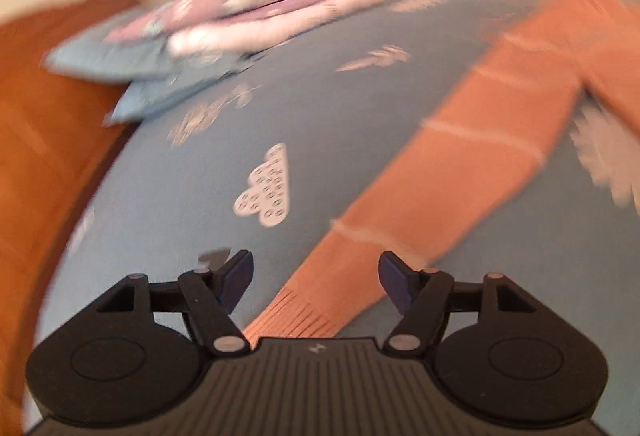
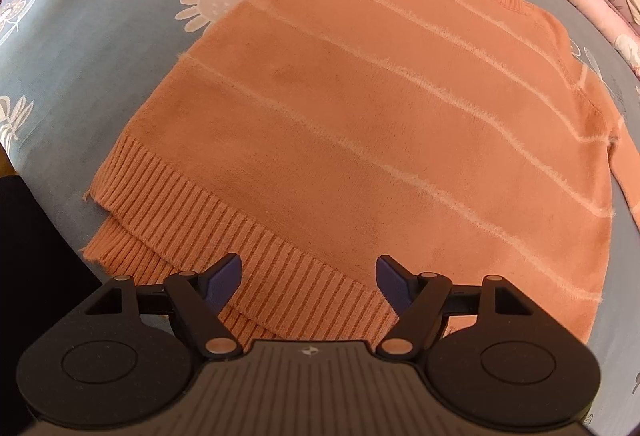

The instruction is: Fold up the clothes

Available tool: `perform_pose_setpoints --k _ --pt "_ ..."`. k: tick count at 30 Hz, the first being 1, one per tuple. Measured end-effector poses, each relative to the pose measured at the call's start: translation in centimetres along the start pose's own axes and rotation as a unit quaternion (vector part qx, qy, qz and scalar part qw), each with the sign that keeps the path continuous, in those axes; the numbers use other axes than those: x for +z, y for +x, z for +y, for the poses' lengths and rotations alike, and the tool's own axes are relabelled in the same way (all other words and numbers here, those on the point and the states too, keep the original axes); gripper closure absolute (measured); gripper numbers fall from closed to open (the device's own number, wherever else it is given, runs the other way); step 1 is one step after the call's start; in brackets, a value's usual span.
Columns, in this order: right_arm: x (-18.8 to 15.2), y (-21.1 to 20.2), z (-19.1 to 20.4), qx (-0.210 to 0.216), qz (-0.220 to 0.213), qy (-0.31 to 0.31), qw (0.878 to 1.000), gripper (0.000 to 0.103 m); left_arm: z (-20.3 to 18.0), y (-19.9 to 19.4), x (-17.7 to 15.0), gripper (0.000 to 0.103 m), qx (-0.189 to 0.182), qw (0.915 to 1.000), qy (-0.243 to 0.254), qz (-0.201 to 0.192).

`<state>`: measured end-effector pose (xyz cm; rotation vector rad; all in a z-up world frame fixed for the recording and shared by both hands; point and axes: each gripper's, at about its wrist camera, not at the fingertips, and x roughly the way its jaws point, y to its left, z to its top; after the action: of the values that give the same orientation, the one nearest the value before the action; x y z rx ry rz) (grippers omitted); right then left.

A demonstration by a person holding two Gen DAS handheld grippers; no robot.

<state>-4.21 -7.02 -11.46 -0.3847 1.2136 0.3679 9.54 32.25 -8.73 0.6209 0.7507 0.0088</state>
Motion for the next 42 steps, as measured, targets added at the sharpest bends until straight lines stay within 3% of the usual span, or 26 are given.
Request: perform_pose_setpoints --k 2,3,4,7,8,11,15,18,20,21,23,24,25,27,28,30,31,32,33,35,36,37,39,40,42 --pt "0.1 0.1 0.2 0.003 -0.003 -0.001 1.0 0.025 -4.1 -0.5 0.4 0.033 0.013 0.9895 0.143 -0.011" --pt "0.1 0.1 0.4 0.004 -0.004 -0.004 1.0 0.025 -5.5 -0.4 0.7 0.033 0.002 0.9833 0.181 -0.01" --pt "0.1 0.1 0.5 0.006 -0.004 -0.007 1.0 0.025 -6.5 0.0 1.1 0.034 -0.018 0.9806 0.195 -0.003" --pt "0.0 0.0 1.0 0.012 -0.006 -0.016 1.0 0.025 -7.6 2.0 2.3 0.062 -0.044 0.9787 0.198 0.033" --pt "-0.1 -0.1 0.9 0.012 -0.007 -0.016 1.0 0.025 -7.2 2.9 2.7 0.071 -0.039 0.9809 0.184 0.051" --pt "-0.4 -0.1 0.3 0.011 -0.003 -0.008 1.0 0.025 -4.8 4.8 3.7 0.071 -0.068 0.9871 0.119 0.082" --pt "-0.7 0.8 -0.3 0.013 0.006 0.011 1.0 0.025 -2.8 6.1 4.1 0.066 -0.118 0.9827 0.11 0.091" --pt "-0.7 1.1 0.1 0.016 0.005 0.013 1.0 0.024 -1.1 7.2 4.6 0.074 -0.167 0.9767 0.059 0.121" --pt "-0.7 1.0 0.3 0.015 0.001 0.009 1.0 0.024 0.3 7.7 5.1 0.083 -0.203 0.9672 0.014 0.152" --pt "-0.7 0.9 0.3 0.018 -0.001 0.01 1.0 0.024 1.1 7.8 5.3 0.084 -0.228 0.9585 -0.012 0.171" --pt "-0.8 0.8 0.1 0.022 -0.002 0.016 1.0 0.024 2.0 7.6 5.2 0.084 -0.296 0.9326 -0.041 0.203" --pt "-0.9 0.8 0.0 0.021 -0.002 0.017 1.0 0.024 1.7 7.3 5.0 0.086 -0.319 0.9221 -0.028 0.217" --pt "-1.0 0.8 -0.1 0.02 -0.001 0.019 1.0 0.024 1.3 6.8 4.7 0.086 -0.308 0.9249 -0.001 0.223" --pt "-1.1 0.9 -0.4 0.021 -0.001 0.023 1.0 0.024 1.2 5.9 4.2 0.085 -0.261 0.9384 0.031 0.224" --pt "-1.1 0.9 -0.5 0.023 -0.001 0.026 0.999 0.024 1.7 5.3 4.0 0.083 -0.255 0.9424 0.02 0.215" --pt "-1.0 0.8 -0.7 0.023 -0.006 0.03 0.999 0.024 3.5 4.3 3.6 0.071 -0.26 0.9457 -0.047 0.19" --pt "-1.0 0.7 -0.7 0.023 -0.007 0.029 0.999 0.024 4.3 4.0 3.2 0.057 -0.26 0.9468 -0.08 0.172" --pt "-0.9 0.6 -0.7 0.024 -0.009 0.027 0.999 0.024 4.6 4.0 2.8 0.049 -0.252 0.9488 -0.101 0.161" --pt "-0.8 0.5 -0.7 0.022 -0.01 0.025 0.999 0.024 4.5 4.5 2.6 0.048 -0.239 0.9511 -0.106 0.164" --pt "-0.7 0.3 -0.6 0.019 -0.013 0.023 0.999 0.024 3.5 6.9 1.8 0.044 -0.167 0.958 -0.068 0.223" --pt "-0.7 0.1 -0.7 0.017 -0.015 0.022 0.999 0.024 3.3 7.6 1.1 0.034 -0.136 0.9613 -0.056 0.233" --pt "-0.7 -0.1 -0.7 0.016 -0.017 0.022 0.999 0.024 3.9 7.7 0.7 0.019 -0.117 0.9643 -0.077 0.225" --pt "-0.8 -0.5 -0.9 0.014 -0.021 0.022 0.999 0.024 5.4 8.2 0.6 0.019 -0.112 0.9544 -0.132 0.244" --pt "-0.9 -0.7 -0.9 0.013 -0.022 0.021 0.999 0.024 5.5 8.0 0.8 0.021 -0.1 0.9548 -0.131 0.248" --pt "-1.1 -0.9 -1.2 0.009 -0.023 0.024 0.999 0.024 4.6 6.9 1.8 0.029 -0.084 0.964 -0.09 0.235"
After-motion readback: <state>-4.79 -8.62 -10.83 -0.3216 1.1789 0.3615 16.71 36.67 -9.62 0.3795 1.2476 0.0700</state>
